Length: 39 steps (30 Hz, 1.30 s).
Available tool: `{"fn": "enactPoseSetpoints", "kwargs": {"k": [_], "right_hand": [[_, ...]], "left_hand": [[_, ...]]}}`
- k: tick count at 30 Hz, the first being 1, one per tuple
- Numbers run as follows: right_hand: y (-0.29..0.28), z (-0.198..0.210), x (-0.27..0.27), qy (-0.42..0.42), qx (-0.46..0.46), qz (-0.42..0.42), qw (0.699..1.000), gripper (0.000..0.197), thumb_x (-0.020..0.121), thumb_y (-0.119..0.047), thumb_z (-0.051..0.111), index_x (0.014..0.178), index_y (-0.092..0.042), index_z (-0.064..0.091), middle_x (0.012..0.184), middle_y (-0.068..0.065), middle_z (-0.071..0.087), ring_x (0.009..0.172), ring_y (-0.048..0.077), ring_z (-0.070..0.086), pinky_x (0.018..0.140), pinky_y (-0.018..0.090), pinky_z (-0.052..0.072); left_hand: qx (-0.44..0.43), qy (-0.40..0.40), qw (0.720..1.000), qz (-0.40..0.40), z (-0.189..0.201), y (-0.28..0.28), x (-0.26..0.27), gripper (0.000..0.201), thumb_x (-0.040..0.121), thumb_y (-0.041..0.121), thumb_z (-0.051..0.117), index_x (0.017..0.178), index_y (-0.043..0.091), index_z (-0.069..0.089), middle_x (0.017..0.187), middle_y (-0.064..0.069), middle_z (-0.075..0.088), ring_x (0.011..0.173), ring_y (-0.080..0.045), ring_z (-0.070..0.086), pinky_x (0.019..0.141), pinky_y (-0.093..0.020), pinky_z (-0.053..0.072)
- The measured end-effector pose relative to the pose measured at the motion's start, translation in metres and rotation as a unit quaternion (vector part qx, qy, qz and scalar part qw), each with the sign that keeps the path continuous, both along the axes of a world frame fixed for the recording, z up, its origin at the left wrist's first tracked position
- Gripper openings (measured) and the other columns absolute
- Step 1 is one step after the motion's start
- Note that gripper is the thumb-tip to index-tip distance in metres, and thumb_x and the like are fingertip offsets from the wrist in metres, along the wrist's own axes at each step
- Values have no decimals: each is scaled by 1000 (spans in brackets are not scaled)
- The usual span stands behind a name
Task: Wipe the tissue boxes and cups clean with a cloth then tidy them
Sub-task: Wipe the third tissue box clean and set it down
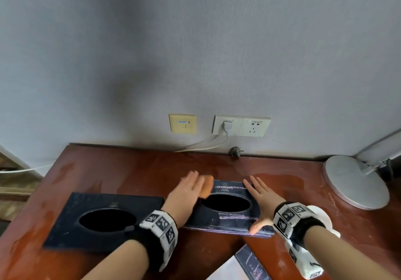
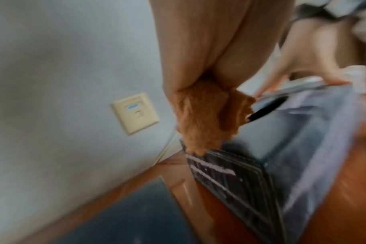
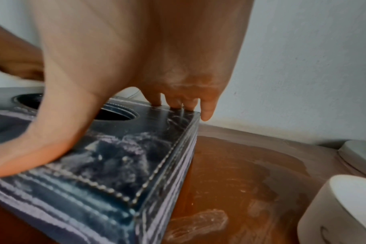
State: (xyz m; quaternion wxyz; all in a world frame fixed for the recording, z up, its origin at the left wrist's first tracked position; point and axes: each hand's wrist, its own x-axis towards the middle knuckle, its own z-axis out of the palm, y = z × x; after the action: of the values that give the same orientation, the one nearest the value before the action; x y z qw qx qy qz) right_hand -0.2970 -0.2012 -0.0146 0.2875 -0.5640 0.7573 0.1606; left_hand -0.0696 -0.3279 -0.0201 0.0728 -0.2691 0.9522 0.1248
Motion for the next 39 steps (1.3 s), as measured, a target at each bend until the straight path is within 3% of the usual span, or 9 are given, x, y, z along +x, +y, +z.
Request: {"fn": "enactPoseSetpoints", "kwargs": {"k": [5,7,10,16,22,27,30,34,39], "right_hand": [[0,-2,-3,-14,-13,-3,1000,142,51,-59,80,144,-24,-22,153,0,-28,141,19,-24,119,41,2],[1,-2,-4,-19,-15,-3,1000,142,52,-59,80,144,-24,-22,153,0,-28,141,18,-24,119,42,2],[2,-5,-4,-22,-20,-6,1000,142,51,-58,81,144,-25,-22,152,-1,-28,141,18,-25,119,42,4],[2,-4,-4,-30,-20,-16,999,142,52,-55,82,145,-25,-21,152,-1,-29,140,18,-25,118,41,6],[0,-4,-5,-32,-13,-16,999,141,53,-52,83,145,-24,-20,152,0,-29,140,19,-25,118,41,5],[-1,-2,-4,-27,10,-10,1000,138,56,-49,83,146,-22,-19,153,1,-28,141,20,-25,118,43,6],[-12,13,-3,-31,2,0,1000,105,78,-33,71,149,-17,-6,156,2,-19,144,19,-17,118,43,3],[-35,33,18,-125,-178,-56,975,51,98,-10,38,147,-14,22,158,0,3,145,11,2,119,29,7],[-57,-2,62,-112,-127,-6,986,52,100,-25,32,148,-16,16,157,5,9,145,19,6,118,40,13]], "left_hand": [[-13,-90,992,84,-6,32,-6,69,91,-2,44,148,-4,6,153,-23,-10,143,-43,1,117,-44,13],[-22,-62,996,67,-22,50,-1,65,73,5,71,132,-9,46,138,-36,39,126,-48,44,98,-47,45],[-42,-48,998,-1,-29,70,12,34,84,7,46,117,2,54,117,-25,61,105,-37,63,73,-38,57],[33,-25,996,75,6,21,-2,65,96,-2,32,151,11,2,158,-11,-8,147,-24,1,116,-31,19],[-12,-97,986,136,-20,32,-29,64,97,4,28,149,3,-10,155,-22,-17,143,-35,-16,117,-44,-5],[32,-80,989,121,-17,33,-46,61,100,10,29,149,4,-6,156,-21,-14,144,-34,-14,118,-43,-3],[83,-24,983,161,-13,29,-64,64,100,16,34,150,5,-4,156,-21,-11,145,-33,-10,118,-42,-1],[203,98,956,189,-15,38,-82,99,90,34,57,147,4,-19,157,-15,-15,145,-28,-15,116,-39,-8],[298,149,924,189,-1,24,-64,133,70,31,82,144,8,-26,156,-9,-18,145,-24,-15,118,-38,-4]]}}
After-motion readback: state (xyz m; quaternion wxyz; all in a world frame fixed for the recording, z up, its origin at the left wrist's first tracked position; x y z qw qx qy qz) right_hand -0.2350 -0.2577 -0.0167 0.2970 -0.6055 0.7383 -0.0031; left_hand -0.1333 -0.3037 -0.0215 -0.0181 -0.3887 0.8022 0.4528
